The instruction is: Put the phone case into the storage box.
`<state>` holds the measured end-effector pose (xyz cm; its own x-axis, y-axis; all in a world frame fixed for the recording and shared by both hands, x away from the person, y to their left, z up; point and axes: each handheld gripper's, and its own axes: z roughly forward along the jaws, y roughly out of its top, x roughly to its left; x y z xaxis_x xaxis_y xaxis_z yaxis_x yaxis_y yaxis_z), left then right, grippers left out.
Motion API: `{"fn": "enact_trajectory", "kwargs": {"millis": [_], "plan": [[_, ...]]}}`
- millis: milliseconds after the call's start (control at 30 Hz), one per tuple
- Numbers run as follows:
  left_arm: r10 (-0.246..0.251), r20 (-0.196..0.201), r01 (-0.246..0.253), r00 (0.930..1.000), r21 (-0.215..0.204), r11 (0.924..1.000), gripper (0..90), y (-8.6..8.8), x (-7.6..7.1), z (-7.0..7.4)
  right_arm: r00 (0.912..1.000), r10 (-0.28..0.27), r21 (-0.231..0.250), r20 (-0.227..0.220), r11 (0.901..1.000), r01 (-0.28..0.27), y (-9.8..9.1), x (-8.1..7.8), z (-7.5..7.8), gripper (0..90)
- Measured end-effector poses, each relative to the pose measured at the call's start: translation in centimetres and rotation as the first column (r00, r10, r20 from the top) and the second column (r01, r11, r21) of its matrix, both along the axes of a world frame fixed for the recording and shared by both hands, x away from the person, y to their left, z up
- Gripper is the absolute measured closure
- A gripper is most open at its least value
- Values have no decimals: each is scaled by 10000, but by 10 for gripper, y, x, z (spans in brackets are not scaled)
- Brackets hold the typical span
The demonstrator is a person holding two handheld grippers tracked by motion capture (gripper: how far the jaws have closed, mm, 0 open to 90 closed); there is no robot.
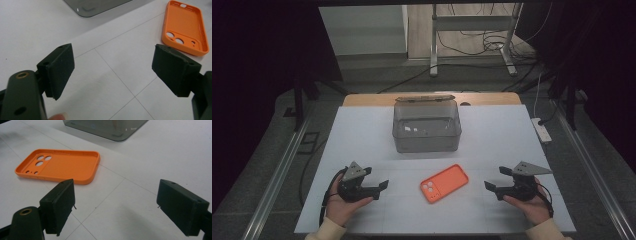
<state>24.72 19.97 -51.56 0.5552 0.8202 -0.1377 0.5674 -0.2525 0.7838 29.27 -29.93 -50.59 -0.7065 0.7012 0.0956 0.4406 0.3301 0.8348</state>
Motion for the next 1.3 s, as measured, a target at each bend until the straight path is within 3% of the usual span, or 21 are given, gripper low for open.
{"fn": "enact_trajectory", "kwargs": {"millis": [400,1100,1300], "plan": [[-4,-83,4,10000,-18,10000,184,0,-2,2,9997,-13,200,-247,9998,18,-3,4,-3,158],[-186,22,186,9998,112,9998,183,-4,-5,7,9999,34,109,-94,9999,-33,-4,2,-1,162],[-417,-283,424,9987,221,9989,183,-3,-5,11,9996,259,62,-94,9996,-258,2,4,-1,162]]}}
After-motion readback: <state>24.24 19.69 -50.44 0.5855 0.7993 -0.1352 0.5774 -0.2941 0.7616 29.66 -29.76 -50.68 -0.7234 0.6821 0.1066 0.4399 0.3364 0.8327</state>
